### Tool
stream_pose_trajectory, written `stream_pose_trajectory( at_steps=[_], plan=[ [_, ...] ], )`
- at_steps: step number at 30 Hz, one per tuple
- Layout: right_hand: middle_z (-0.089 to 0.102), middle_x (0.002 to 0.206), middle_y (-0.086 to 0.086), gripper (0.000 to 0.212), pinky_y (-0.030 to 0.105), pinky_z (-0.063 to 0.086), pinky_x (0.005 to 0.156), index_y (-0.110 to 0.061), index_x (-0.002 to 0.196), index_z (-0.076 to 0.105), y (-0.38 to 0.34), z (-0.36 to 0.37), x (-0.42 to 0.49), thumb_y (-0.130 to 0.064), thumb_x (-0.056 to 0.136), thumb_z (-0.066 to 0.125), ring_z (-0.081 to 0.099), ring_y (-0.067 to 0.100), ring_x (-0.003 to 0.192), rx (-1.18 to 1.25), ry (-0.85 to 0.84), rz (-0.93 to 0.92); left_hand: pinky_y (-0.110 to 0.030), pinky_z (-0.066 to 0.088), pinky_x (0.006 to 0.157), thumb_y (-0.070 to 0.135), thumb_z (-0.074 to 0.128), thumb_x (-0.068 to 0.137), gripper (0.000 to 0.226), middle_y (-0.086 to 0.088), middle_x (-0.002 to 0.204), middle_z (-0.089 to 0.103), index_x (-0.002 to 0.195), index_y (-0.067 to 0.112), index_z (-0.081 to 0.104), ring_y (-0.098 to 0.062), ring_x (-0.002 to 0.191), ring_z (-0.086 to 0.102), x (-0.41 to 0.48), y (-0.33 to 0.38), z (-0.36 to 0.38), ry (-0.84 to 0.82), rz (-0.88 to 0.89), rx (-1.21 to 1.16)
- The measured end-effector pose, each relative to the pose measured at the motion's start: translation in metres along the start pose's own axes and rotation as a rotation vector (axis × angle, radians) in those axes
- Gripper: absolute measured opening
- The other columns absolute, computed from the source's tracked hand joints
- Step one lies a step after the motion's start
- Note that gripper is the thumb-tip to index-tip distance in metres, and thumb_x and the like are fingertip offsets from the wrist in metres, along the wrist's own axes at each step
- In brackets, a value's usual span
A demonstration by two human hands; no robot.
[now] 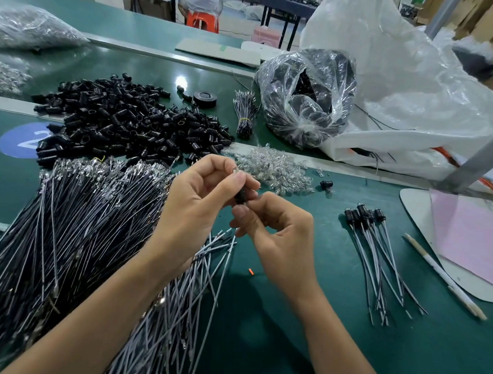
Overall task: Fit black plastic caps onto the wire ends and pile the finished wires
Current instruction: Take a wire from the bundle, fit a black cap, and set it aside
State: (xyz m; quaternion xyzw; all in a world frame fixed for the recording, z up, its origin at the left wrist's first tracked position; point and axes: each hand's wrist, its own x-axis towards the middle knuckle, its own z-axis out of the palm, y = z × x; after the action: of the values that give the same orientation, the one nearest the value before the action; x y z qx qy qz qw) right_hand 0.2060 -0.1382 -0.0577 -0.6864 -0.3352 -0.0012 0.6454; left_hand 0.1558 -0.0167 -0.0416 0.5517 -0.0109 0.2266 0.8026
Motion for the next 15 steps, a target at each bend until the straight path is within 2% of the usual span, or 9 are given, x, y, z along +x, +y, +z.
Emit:
stream_pose_trajectory(
  at_steps=[3, 6, 10, 15],
  plan=[
    [0.068, 0.063, -0.001, 0.014, 0.028, 0.053, 0.059, -0.013, 0.071, 0.064, -0.0013, -0.0005, 0.0011, -0.018, 0.083, 0.070, 0.064, 0.014, 0.054, 0.095, -0.026, 0.054, -0.025, 0.054, 0.076, 0.023, 0.063, 0.085, 0.014, -0.003, 0.089, 0.071, 0.091, 0.012, 0.058, -0.018, 0.081, 0.064, 0.0003, 0.0023, -0.0020, -0.025, 0.027, 0.034],
    [0.068, 0.062, 0.001, 0.016, 0.023, 0.051, 0.059, -0.002, 0.075, 0.064, -0.0023, -0.0012, 0.0013, -0.014, 0.084, 0.067, 0.063, 0.013, 0.055, 0.195, -0.050, 0.085, -0.024, 0.052, 0.077, 0.015, 0.058, 0.088, 0.005, -0.002, 0.090, 0.069, 0.091, 0.011, 0.059, -0.016, 0.082, 0.062, 0.0009, 0.0041, -0.0039, -0.052, 0.028, 0.002],
    [0.067, 0.063, 0.001, 0.016, 0.017, 0.047, 0.057, 0.004, 0.079, 0.063, -0.0042, -0.0021, 0.0016, -0.010, 0.087, 0.064, 0.062, 0.012, 0.054, 0.276, -0.081, 0.091, -0.022, 0.051, 0.072, 0.012, 0.056, 0.086, 0.003, -0.001, 0.084, 0.068, 0.088, 0.010, 0.058, -0.013, 0.077, 0.061, 0.0014, 0.0054, -0.0039, -0.041, -0.001, -0.077],
    [0.067, 0.065, 0.002, 0.009, 0.016, 0.047, 0.057, -0.004, 0.084, 0.067, -0.0063, -0.0020, 0.0020, -0.011, 0.087, 0.062, 0.062, 0.010, 0.055, 0.272, -0.082, 0.084, -0.021, 0.053, 0.071, 0.008, 0.063, 0.079, 0.004, -0.004, 0.078, 0.070, 0.083, 0.010, 0.061, -0.011, 0.072, 0.064, 0.0022, 0.0053, -0.0045, 0.025, 0.008, -0.101]
  ],
)
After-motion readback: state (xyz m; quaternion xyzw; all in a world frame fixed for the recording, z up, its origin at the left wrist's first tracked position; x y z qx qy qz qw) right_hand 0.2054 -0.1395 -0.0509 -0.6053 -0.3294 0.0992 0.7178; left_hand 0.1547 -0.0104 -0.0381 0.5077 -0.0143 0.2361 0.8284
